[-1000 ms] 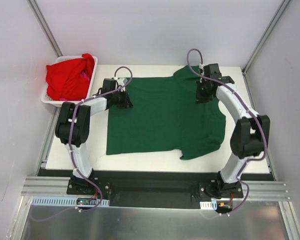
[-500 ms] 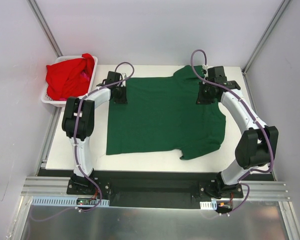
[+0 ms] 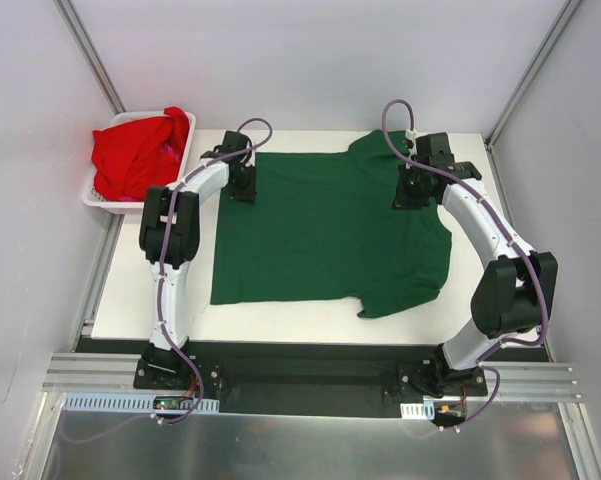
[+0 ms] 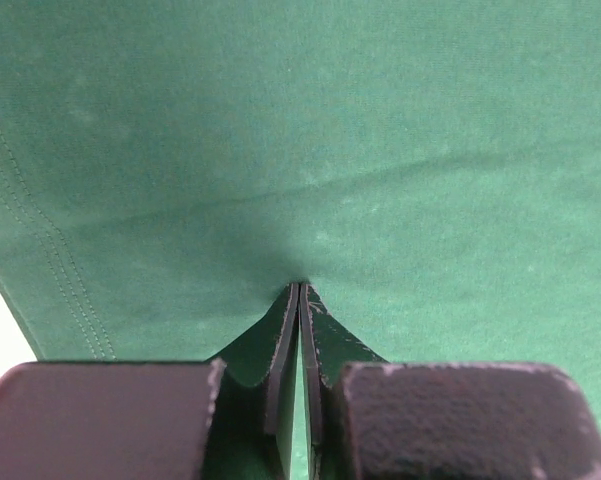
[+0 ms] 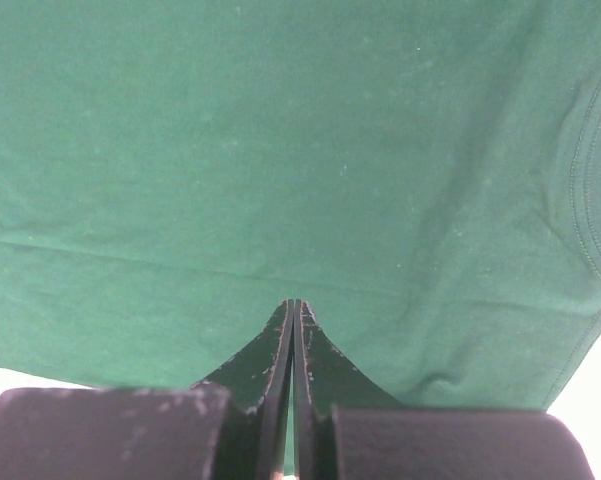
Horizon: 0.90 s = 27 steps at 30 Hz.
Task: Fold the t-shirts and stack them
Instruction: Flatten the tshirt out
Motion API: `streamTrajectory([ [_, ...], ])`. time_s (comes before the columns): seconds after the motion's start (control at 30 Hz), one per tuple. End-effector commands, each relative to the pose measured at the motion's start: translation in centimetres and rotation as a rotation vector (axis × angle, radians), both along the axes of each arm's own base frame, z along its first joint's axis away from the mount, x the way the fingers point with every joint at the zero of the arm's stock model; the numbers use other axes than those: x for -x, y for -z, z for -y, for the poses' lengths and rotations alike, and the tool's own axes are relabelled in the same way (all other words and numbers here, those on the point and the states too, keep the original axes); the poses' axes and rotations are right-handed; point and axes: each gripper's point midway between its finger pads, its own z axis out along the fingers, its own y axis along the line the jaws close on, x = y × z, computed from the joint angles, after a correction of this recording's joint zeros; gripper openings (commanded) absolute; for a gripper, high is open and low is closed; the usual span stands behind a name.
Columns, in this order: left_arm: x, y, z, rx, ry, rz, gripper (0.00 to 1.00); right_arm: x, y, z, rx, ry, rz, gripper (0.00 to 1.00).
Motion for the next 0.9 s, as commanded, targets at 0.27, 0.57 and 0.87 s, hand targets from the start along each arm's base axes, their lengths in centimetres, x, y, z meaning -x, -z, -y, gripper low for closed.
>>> streamTrajectory([
  [0.27, -1.0, -0.2, -1.6, -0.075, -0.014, -0.022, 0.03, 0.1, -1.4, 0.2, -0.006, 0.013, 0.056, 0.01],
  [0.57, -2.6, -1.4, -2.2, -0.050, -0.015, 0.000, 0.08, 1.3, -1.5, 0.2, -0.013, 0.012, 0.061, 0.01],
  [0.87, 0.7, -8.6, 2.0, 0.093, 0.051, 0.169, 0.52, 5.6, -2.3, 0.1, -0.021, -0.004, 0.060, 0.16],
])
